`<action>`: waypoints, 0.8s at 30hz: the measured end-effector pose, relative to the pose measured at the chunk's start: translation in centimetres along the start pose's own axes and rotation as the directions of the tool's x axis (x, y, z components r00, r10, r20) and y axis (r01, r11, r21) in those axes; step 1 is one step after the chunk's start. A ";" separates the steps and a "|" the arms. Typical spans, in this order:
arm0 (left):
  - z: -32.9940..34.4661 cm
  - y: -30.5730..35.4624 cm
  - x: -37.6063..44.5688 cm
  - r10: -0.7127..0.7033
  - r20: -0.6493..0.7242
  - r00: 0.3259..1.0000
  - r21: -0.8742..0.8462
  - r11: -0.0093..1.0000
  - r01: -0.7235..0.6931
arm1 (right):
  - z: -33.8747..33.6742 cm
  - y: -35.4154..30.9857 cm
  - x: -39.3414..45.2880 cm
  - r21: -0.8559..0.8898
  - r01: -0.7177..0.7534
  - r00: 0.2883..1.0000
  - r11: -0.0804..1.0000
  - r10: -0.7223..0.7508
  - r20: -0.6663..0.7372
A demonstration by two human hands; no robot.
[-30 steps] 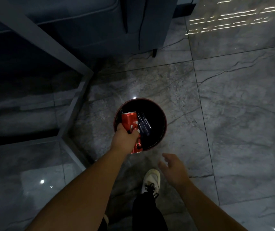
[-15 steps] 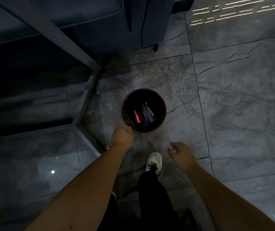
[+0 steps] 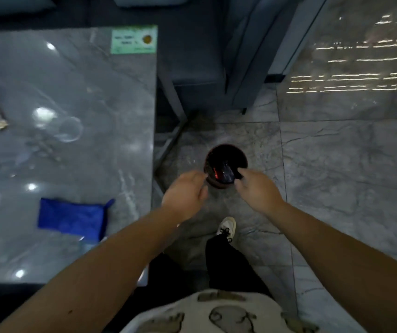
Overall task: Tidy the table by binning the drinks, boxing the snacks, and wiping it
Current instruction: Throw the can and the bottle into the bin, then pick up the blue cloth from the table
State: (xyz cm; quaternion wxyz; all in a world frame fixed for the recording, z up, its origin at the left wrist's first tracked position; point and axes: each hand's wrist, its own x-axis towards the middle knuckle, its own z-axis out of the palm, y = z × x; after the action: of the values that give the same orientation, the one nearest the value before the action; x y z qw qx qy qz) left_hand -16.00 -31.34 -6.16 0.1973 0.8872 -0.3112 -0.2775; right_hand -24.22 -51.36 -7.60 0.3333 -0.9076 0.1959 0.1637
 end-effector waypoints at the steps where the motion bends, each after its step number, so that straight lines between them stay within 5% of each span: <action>1: -1.5 -0.3 -1.4 0.052 -0.074 0.996 0.035 0.998 -0.049 | -0.4 -1.5 -0.5 -0.074 0.069 0.997 0.995 -0.071 -0.014; 6: -6.4 -5.8 -8.5 0.027 -0.213 0.977 0.260 0.965 0.030 | 0.2 -9.0 -2.1 -0.399 0.281 0.944 0.873 -0.327 -0.048; 10: -8.8 -12.0 -13.8 -0.130 -0.277 0.952 0.243 0.949 0.200 | 3.2 -15.3 -2.3 -0.515 0.315 0.922 0.797 -0.385 -0.032; 18: -12.5 -22.5 -21.4 -0.171 -0.317 0.933 0.254 0.932 0.257 | 10.1 -28.2 -1.9 -0.517 0.344 0.905 0.784 -0.423 -0.040; 24: -13.1 -26.2 -21.9 -0.101 -0.230 0.968 0.303 0.938 0.170 | 13.1 -33.7 -0.8 -0.456 0.332 0.919 0.826 -0.392 -0.041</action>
State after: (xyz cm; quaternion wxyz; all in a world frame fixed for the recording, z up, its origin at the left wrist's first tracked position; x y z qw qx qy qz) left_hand -10.64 4.56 -1.69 0.0629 0.9513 -0.2672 -0.1405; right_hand -11.44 -18.83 1.47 0.1307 -0.9885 -0.0003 0.0766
